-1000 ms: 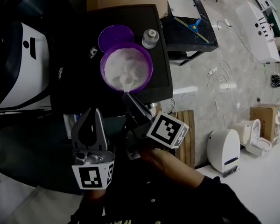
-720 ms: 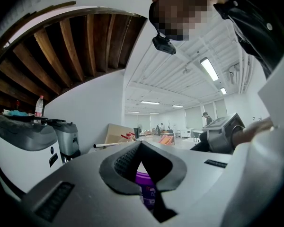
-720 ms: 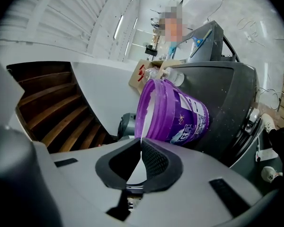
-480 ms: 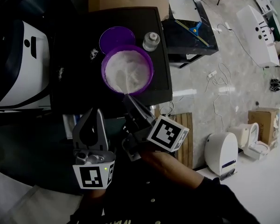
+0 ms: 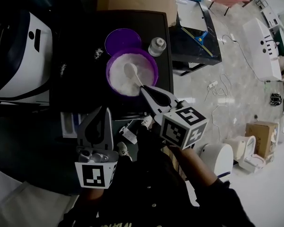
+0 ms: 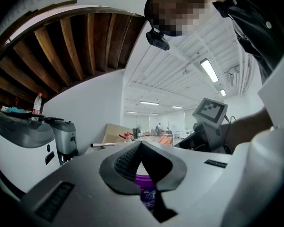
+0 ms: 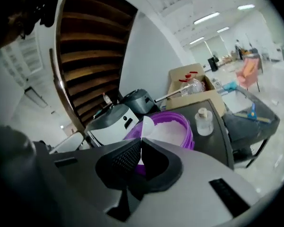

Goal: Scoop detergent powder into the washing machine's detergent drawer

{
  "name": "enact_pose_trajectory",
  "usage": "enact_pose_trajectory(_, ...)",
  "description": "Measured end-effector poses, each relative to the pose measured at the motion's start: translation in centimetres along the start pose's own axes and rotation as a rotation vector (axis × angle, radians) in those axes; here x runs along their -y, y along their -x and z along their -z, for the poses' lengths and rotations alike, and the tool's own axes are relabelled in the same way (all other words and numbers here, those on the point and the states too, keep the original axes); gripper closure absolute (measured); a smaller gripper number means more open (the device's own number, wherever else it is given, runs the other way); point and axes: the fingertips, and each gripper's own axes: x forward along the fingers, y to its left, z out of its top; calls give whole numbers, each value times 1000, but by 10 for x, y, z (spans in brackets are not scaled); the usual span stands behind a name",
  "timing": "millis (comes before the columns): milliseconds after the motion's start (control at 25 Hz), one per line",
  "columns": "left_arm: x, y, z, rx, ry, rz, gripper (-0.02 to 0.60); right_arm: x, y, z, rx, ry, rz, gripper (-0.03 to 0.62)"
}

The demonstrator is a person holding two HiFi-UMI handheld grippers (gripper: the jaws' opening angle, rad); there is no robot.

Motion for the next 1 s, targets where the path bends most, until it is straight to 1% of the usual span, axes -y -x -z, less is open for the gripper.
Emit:
enact_pose_trajectory(120,4,-2,5,-13,8,4,566,6,-5,-12,-84,260,45,563)
enact_pose_trajectory(240,5,-3,7,-20,12,0,566,10,-13,-21,-165,473,87,562)
enact_pose_trajectory(480,1,-4,8,-20,18,-20,566,17,-34,-20,-337,736,112,563)
enact_pose_trajectory(600,1,-3,10,-23,25,-28,566,23,-42,-17,-409,820,125,563)
enact_pose_trajectory(760,0,-3,12,-25,35,-39,566,24,-51,-14,-489,905,117,563)
enact_pose_trajectory(1000,-5,2,14,-23,53,-58,566,12,-60,0,-589,950,50,563)
